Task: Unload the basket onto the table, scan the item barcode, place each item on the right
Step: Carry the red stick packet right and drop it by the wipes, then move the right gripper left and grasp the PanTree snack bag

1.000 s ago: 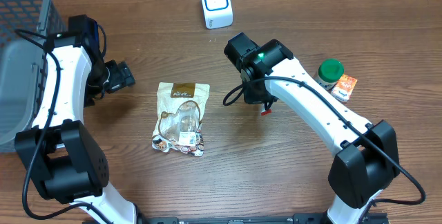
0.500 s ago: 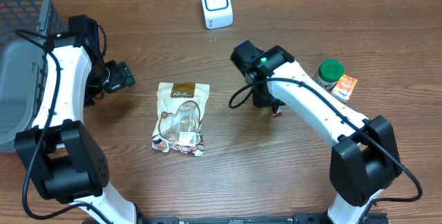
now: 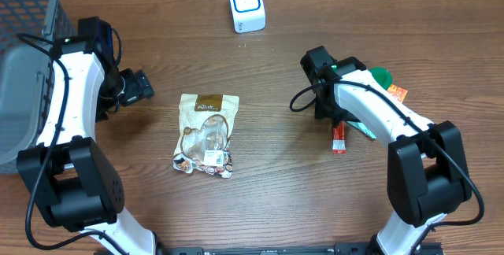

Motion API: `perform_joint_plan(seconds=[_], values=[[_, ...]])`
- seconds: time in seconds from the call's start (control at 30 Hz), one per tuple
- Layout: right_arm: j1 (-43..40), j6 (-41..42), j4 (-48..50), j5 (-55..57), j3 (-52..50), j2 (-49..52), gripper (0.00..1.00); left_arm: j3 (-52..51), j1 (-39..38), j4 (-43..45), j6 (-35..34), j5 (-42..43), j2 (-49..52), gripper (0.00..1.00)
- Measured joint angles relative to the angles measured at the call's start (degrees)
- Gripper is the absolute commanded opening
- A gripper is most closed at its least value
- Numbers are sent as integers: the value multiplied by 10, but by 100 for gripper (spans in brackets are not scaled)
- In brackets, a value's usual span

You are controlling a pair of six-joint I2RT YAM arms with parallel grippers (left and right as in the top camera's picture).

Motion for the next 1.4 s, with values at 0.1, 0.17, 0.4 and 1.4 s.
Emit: perform_joint_plan(seconds=[0.1,0.17,0.4,1.4], values=[[1,0,23,-24,0,0,75,0,0,0,0,0,0,100],[4,0,42,-48,0,0,76,0,0,0,0,0,0,100],[41,4,137,-169,0,0,77,0,0,0,0,0,0,100],[344,75,490,-144,-2,97,82,0,0,0,0,0,0,100]])
